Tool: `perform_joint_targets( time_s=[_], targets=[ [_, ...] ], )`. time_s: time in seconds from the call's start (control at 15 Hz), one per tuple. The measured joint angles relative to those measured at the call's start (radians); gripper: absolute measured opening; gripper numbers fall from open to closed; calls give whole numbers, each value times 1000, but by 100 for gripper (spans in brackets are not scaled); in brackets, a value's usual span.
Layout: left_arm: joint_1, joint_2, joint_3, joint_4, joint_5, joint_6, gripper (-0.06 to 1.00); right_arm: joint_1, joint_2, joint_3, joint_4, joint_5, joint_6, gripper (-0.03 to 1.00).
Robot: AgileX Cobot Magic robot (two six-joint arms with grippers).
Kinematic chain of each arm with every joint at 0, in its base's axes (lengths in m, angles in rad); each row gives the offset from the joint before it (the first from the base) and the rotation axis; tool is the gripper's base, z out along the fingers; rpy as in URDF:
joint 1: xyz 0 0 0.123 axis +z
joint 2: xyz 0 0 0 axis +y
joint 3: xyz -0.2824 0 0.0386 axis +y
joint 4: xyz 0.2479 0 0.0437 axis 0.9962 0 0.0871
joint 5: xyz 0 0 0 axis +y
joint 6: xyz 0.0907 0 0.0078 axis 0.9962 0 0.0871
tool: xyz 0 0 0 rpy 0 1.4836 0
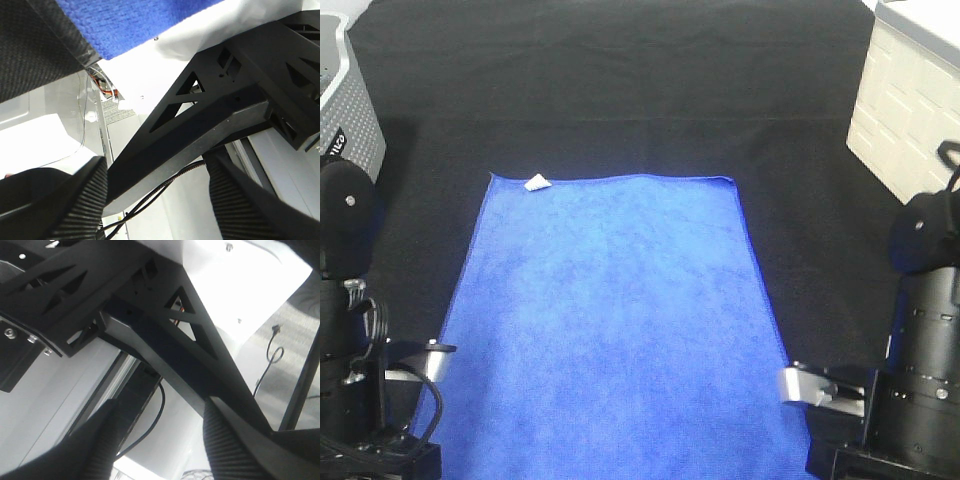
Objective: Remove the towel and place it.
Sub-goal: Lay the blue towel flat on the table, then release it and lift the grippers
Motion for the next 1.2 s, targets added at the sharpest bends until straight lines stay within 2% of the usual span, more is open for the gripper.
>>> perform_joint_targets(
  time_s=[0.53, 0.87, 1.07, 1.2],
  targets=[
    [0, -164, 1, 8, 3, -20, 57, 0, -208, -156, -77, 30, 82, 51],
    [0, -292, -151, 141, 7, -106, 57, 0, -330, -316, -110, 34, 108, 51],
    [0, -310, -278, 247, 7, -139, 57, 0, -412, -389, -178, 0, 157, 51],
    [0, -310, -332, 320, 7, -162, 57, -2, -432, -429, -265, -34, 238, 51]
  ],
)
